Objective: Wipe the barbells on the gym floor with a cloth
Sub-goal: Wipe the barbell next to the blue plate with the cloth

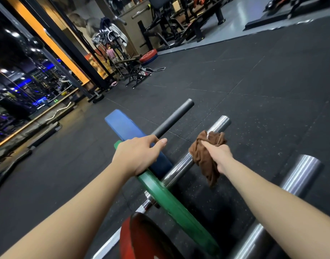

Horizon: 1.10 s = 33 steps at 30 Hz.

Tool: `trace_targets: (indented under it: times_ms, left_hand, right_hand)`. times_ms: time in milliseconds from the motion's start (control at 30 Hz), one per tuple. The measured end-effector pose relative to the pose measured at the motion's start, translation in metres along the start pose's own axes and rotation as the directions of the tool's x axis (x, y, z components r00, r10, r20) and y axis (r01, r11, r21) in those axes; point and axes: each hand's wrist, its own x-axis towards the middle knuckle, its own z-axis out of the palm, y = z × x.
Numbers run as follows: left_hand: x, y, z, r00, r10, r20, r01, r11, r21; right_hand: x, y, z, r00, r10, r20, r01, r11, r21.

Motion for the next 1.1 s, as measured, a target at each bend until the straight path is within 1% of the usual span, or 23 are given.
trace_targets:
  times_ms: [67, 167, 233, 267, 367, 533, 633, 700, 767, 867, 933, 967, 1000, 1100]
  left_hand:
    - [0.001, -0.001, 0.000, 1.000, 0.007, -0.005, -0.007, 1.000, 0.002]
    - [0.002, -0.002, 0.000, 1.000, 0.006, -0.007, -0.006, 1.000, 0.001]
    - [0.004, -0.003, 0.001, 1.000, 0.007, -0.010, -0.007, 1.000, 0.002]
    - [0.004, -0.003, 0.001, 1.000, 0.008, -0.013, -0.008, 1.000, 0.001]
    - [0.004, -0.004, 0.002, 1.000, 0.012, -0.021, -0.012, 1.000, 0.001]
    - [0.005, -0.004, 0.002, 0.999, 0.011, -0.034, -0.011, 1.000, 0.002]
    - [0.005, -0.005, 0.002, 0.999, 0.011, -0.039, -0.011, 1.000, -0.001]
    - [0.005, -0.004, 0.002, 0.999, 0.012, -0.040, -0.012, 1.000, -0.005]
    - [0.004, -0.005, 0.002, 0.999, 0.011, -0.040, -0.012, 1.000, -0.010]
    - [0.003, -0.004, 0.003, 0.999, 0.013, -0.042, -0.014, 1.000, -0.008]
    - [0.004, -0.004, 0.003, 0.999, 0.015, -0.040, -0.016, 1.000, -0.010]
    - [0.004, -0.004, 0.003, 0.999, 0.013, -0.037, -0.013, 1.000, -0.011]
    - [0.004, -0.004, 0.002, 0.999, 0.009, -0.035, -0.009, 1.000, -0.013]
    - [0.004, -0.003, 0.002, 1.000, 0.000, -0.026, 0.000, 1.000, 0.001]
  right_hand:
    - [-0.008, 0.006, 0.006, 0.998, 0.012, 0.054, -0.009, 0.998, -0.058]
    - [-0.007, 0.015, 0.007, 0.984, 0.085, 0.157, -0.067, 0.991, -0.114]
    - [0.014, 0.027, 0.008, 0.975, 0.094, 0.202, -0.065, 0.987, -0.147]
    - [0.010, 0.026, 0.008, 0.974, 0.087, 0.210, -0.057, 0.988, -0.147]
    - [-0.018, 0.010, 0.008, 0.988, 0.059, 0.145, -0.046, 0.995, -0.092]
    - [-0.011, -0.003, 0.001, 1.000, -0.002, -0.004, 0.003, 0.990, 0.144]
    - [-0.008, -0.008, 0.000, 0.999, -0.009, -0.040, 0.018, 0.972, 0.233]
    - [-0.007, -0.007, 0.002, 0.999, -0.009, -0.043, 0.019, 0.969, 0.245]
    - [-0.009, -0.006, 0.002, 1.000, -0.014, 0.014, 0.011, 0.976, 0.219]
    - [-0.015, 0.002, 0.008, 0.993, 0.051, 0.109, -0.063, 0.992, 0.109]
    - [-0.015, 0.013, 0.014, 0.980, 0.076, 0.182, -0.087, 0.995, 0.053]
    - [-0.019, 0.019, 0.019, 0.973, 0.099, 0.207, -0.099, 0.995, -0.009]
    - [-0.022, 0.024, 0.022, 0.969, 0.111, 0.220, -0.101, 0.993, -0.056]
    - [-0.033, 0.028, 0.027, 0.949, 0.125, 0.288, -0.092, 0.988, -0.125]
